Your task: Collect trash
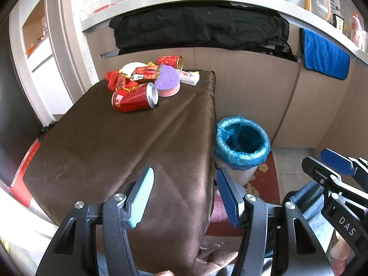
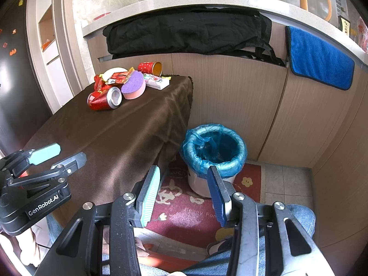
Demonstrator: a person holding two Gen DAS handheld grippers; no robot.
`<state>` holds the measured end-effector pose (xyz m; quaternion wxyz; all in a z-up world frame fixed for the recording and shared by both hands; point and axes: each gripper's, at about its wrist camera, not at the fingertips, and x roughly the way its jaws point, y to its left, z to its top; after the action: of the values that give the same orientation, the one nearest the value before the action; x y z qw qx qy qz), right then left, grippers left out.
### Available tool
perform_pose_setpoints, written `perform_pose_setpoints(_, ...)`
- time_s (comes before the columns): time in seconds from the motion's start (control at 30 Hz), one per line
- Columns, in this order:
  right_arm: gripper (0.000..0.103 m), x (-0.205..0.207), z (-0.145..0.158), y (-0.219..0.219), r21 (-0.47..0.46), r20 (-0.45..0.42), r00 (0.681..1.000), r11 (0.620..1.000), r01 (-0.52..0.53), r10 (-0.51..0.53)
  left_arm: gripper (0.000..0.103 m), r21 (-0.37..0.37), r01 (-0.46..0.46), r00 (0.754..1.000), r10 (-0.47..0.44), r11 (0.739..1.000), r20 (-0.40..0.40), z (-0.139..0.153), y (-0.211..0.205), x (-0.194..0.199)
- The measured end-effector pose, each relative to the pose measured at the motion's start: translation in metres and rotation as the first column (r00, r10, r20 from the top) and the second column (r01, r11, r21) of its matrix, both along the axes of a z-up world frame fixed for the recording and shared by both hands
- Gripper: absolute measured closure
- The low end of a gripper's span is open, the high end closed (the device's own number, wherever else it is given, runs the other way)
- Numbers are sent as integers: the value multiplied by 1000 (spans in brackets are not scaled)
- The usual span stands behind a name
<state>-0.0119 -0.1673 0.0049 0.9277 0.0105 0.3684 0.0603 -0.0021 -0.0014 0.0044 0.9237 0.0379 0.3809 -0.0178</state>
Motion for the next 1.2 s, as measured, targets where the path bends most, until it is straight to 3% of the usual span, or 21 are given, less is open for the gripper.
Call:
perform_pose_setpoints(0.33,63,1,0,1,-3,0,1000,1000,-1,1,45,1,-11,1000,11,1000,7,0,9,3)
perform_pose_setpoints(0.57,63,16,5,6,-13,27,999,999,-35,35,45,36,-33,998,31,999,57,5,28,26)
perform_pose_setpoints(0.7,63,47,15,17,-7,62,996,998,-65,66,45,51,-37,997,33,998,69,8,53,58)
perform_pose_setpoints(0.93,63,114,31,54,-29,96,983,988,-152,154,45,-76,-46,999,45,996,-15,-4,112,136)
perform_pose_setpoints(1.2,63,207,25,111,-35,36,969,969,-245,246,44,-129,-21,999,15,991,-43,3,153,204)
